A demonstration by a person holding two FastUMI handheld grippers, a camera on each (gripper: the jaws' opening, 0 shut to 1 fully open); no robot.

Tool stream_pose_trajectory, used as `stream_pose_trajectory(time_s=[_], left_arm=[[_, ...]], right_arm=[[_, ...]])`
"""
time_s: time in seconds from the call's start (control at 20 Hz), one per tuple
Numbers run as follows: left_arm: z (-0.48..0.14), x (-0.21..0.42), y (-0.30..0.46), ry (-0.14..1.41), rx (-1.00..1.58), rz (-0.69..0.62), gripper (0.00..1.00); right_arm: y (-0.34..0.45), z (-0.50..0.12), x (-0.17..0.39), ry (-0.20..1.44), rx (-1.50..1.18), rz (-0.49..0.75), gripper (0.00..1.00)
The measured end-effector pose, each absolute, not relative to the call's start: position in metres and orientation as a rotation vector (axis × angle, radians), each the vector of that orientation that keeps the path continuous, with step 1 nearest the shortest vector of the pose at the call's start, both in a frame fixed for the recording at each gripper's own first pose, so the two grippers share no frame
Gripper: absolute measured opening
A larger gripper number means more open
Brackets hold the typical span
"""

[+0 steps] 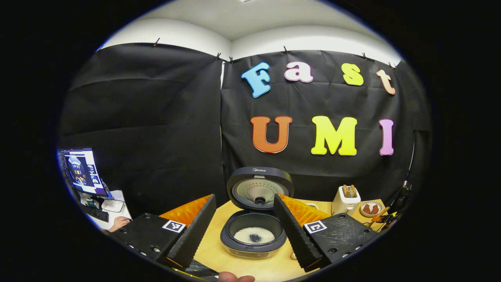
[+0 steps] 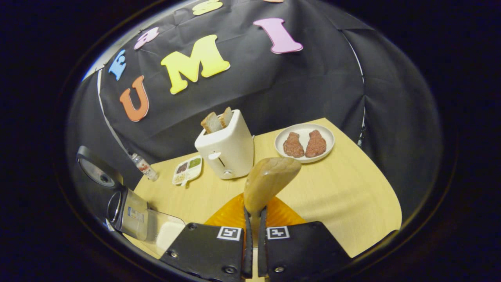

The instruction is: Close the left gripper, press the button to open the rice cooker; take a wooden spoon from the chopstick holder with the right hand, scoop a spoonful of rice and pour it into the rice cooker, then put the wooden spoon back into the chopstick holder.

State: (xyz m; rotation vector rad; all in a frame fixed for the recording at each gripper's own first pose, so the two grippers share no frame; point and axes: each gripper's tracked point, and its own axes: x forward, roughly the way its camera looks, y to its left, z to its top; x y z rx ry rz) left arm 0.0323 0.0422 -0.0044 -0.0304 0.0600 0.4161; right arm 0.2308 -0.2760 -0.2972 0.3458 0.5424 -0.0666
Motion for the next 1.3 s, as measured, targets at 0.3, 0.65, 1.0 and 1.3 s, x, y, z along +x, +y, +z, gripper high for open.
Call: stream_pose_trajectory(time_s=[0.3,0.65,1.0,1.3], left_arm=[[-0.004,0.025,0.073,0.022,-0.028,0.405,0.94],[-0.007,0.018,0.126,-0.028,-0.004,0.343,0.95],[-0.039,0.023,0.179,0.006,0.019,0.289,0.95],[-0.043,0.034,0.198,0.014,0.002,0.286,0.94]], right_arm=[[-0.279,-0.236,0.218,0.466,0.263,-0.142,0.1],[-0.2,-0.154,0.185,0.379,0.209,-0.086,0.1],[-0.086,-0.158,0.173,0.43,0.195,0.026,0.1],[-0.072,-0.245,0.184,0.523,0.05,-0.04,0.1]])
